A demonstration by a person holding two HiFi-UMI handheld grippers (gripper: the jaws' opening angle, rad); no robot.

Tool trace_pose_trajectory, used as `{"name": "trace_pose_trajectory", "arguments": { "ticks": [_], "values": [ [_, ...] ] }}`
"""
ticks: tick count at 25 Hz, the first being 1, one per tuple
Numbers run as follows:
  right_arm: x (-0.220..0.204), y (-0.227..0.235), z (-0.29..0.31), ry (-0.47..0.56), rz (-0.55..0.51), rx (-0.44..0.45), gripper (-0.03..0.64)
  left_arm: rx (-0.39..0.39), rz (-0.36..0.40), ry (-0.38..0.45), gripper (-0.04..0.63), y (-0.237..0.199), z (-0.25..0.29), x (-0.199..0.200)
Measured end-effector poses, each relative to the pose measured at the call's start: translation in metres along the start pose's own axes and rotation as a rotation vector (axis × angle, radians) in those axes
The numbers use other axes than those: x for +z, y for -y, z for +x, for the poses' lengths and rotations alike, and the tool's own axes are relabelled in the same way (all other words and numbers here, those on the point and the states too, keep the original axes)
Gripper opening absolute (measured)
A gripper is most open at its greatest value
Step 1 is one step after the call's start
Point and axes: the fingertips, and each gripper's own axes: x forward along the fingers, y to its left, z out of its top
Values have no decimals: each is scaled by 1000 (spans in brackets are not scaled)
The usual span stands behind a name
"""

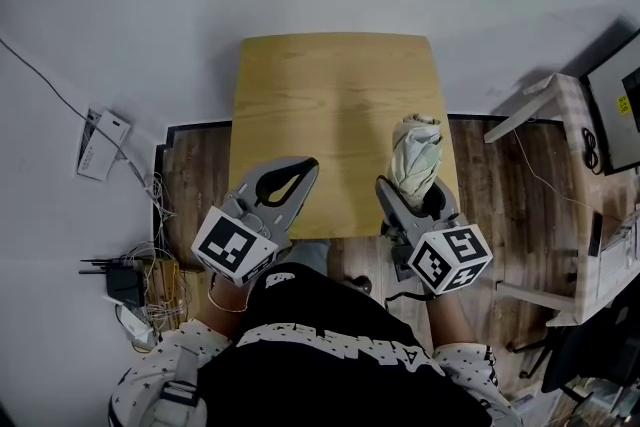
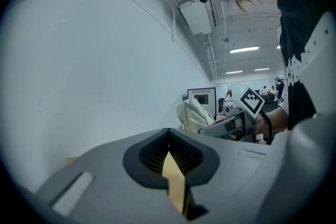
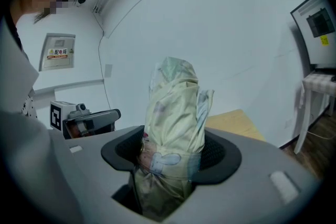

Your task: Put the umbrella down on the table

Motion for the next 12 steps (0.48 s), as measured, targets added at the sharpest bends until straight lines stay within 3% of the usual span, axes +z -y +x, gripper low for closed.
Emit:
{"name": "trace_pose_trajectory", "arguments": {
  "ticks": [12],
  "values": [
    [-10,17,56,-78,14,-21,305,8,-47,1,-3,-53,22,-15]
  ]
}}
